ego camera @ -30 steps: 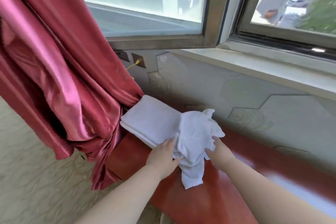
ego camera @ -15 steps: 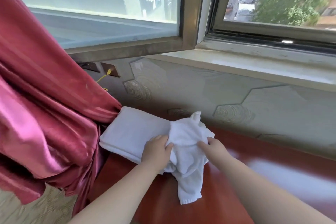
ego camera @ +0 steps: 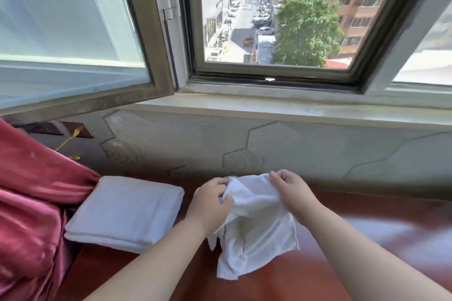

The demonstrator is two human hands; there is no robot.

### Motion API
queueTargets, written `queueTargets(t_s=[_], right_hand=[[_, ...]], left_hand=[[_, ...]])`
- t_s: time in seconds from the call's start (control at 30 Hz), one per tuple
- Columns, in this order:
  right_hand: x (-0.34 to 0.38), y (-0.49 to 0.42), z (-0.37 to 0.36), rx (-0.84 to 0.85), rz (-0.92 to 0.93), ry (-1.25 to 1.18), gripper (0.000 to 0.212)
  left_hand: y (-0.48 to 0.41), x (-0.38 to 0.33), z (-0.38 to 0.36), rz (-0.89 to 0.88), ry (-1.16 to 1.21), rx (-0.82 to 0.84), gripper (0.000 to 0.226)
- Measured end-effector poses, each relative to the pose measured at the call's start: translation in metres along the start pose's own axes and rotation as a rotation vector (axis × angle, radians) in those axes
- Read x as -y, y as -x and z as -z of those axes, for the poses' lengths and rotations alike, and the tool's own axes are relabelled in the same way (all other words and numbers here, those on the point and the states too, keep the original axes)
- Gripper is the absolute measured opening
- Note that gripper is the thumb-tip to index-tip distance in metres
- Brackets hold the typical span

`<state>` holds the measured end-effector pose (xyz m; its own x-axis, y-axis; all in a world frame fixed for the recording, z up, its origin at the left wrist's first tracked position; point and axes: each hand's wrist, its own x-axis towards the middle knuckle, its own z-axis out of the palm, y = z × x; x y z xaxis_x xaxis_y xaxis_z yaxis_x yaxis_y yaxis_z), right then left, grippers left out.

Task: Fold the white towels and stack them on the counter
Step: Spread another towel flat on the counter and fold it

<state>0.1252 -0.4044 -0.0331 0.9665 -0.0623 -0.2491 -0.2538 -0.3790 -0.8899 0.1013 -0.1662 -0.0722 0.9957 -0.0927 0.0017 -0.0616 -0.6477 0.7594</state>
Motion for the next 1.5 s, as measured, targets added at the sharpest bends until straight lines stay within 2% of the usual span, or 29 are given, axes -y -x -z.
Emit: queueTargets(t_s=[0.17, 0.23, 0.33, 0.4, 0.5, 0.6, 0.67, 0.73, 0.83, 0.97, 1.13, 1.33, 1.4, 1.5], right_hand=[[-0.017, 0.017, 0.083, -0.041, 0.023, -0.003, 0.03], [-0.031, 0.03, 0.116, 0.0, 0.011, -0.014, 0.024], [-0.066, 0.049, 0.16, 0.238, -0.144, -0.017, 0.022], [-0.094, 0.059, 0.187, 0.361, -0.235, 0.117, 0.029], [-0.136, 0.07, 0.214, 0.4, -0.311, 0.266, 0.024], [-0.167, 0.078, 0.224, 0.384, -0.431, 0.073, 0.012], [-0.181, 0.081, 0.229, 0.371, -0.51, -0.042, 0.012], [-0.198, 0.083, 0.234, 0.404, -0.559, -0.052, 0.015], [-0.218, 0.087, 0.235, 0.47, -0.554, 0.143, 0.035], [-0.235, 0.09, 0.227, 0.411, -0.511, 0.307, 0.035], [-0.242, 0.09, 0.219, 0.23, -0.46, 0.212, 0.035], [-0.231, 0.082, 0.227, 0.182, -0.451, 0.085, 0.027], [-0.228, 0.078, 0.228, 0.178, -0.441, 0.042, 0.024], [-0.217, 0.07, 0.232, 0.115, -0.414, -0.057, 0.023]], left_hand=[[0.002, -0.049, -0.044, -0.017, -0.032, -0.096, 0.04], [0.005, -0.071, -0.066, -0.024, -0.045, -0.099, 0.039], [0.015, -0.099, -0.106, 0.029, -0.12, 0.105, 0.032], [0.029, -0.11, -0.139, 0.077, -0.19, 0.272, 0.031], [0.053, -0.119, -0.183, 0.126, -0.217, 0.361, 0.028], [0.071, -0.127, -0.213, 0.197, -0.158, 0.392, 0.021], [0.08, -0.13, -0.227, 0.233, -0.162, 0.394, 0.015], [0.087, -0.132, -0.239, 0.309, -0.16, 0.404, 0.012], [0.089, -0.127, -0.25, 0.412, -0.13, 0.323, 0.018], [0.084, -0.106, -0.254, 0.534, -0.224, 0.266, 0.023], [0.08, -0.082, -0.256, 0.734, -0.237, 0.13, 0.061], [0.066, -0.07, -0.252, 0.704, 0.161, 0.202, 0.028], [0.063, -0.073, -0.249, 0.649, 0.191, 0.226, 0.013], [0.051, -0.084, -0.236, 0.597, 0.17, 0.167, 0.025]])
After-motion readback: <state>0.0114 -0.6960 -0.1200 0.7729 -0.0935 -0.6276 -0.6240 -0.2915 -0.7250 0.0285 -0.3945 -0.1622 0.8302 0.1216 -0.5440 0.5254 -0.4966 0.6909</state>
